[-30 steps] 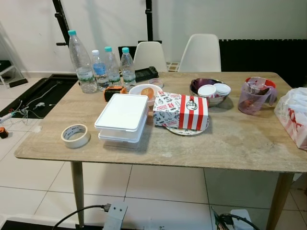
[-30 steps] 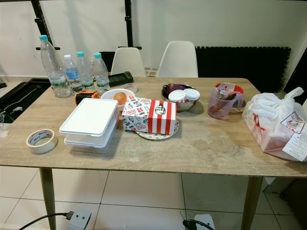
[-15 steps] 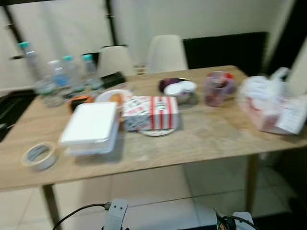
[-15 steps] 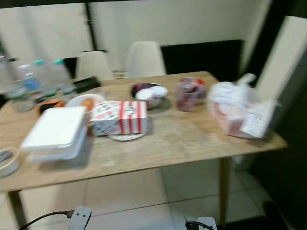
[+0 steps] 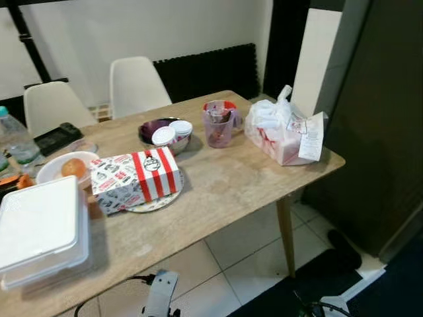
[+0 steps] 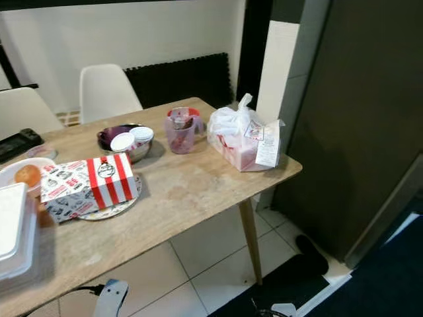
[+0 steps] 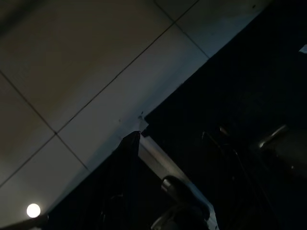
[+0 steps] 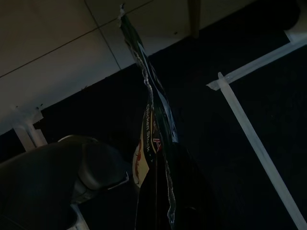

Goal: Restocking fridge

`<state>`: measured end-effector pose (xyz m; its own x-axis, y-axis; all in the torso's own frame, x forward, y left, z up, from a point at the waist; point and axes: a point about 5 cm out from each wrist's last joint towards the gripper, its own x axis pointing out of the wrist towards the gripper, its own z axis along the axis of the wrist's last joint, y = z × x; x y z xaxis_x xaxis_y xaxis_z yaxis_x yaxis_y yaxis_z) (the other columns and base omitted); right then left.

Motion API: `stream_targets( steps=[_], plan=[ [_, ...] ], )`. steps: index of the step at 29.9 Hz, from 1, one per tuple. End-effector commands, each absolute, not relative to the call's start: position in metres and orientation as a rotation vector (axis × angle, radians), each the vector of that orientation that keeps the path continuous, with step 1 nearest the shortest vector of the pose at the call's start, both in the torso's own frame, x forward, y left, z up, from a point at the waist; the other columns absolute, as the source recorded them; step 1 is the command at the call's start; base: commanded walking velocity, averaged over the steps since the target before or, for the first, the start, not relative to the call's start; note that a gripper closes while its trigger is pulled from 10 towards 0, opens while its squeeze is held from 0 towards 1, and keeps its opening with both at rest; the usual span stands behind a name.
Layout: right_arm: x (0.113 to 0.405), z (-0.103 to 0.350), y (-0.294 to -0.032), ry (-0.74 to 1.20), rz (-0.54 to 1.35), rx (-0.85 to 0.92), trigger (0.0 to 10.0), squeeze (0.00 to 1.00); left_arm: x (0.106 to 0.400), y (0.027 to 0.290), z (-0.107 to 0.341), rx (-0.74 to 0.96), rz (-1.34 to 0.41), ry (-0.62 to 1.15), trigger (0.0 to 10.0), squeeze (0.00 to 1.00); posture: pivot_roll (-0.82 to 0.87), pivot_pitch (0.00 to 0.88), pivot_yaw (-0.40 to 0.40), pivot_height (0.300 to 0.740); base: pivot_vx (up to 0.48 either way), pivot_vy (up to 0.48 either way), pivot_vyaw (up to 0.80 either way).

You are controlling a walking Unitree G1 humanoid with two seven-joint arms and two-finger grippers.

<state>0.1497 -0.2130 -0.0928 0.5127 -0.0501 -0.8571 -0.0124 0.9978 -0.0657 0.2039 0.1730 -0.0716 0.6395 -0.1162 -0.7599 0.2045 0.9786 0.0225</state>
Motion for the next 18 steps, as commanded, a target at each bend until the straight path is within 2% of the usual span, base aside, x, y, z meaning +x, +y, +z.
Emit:
stream_targets(
  steps=[1, 18],
  plan=[
    [0.1534, -0.0909, -0.2127, 1.004, -0.024, -0.062, 10.0, 0.0, 0.1982, 0.1701, -0.075, 0.106, -0.195, 0.878, 10.0, 0.0, -0.08, 0.006, 0.037, 0.74, 0.0, 0.0, -0.79],
    [0.1482, -0.093, -0.2137, 1.024, -0.016, -0.069, 10.0, 0.0, 0.1966, 0.1684, -0.0752, 0.109, -0.207, 0.874, 10.0, 0.0, -0.08, 0.018, 0.031, 0.74, 0.0, 0.0, -0.79]
  ],
)
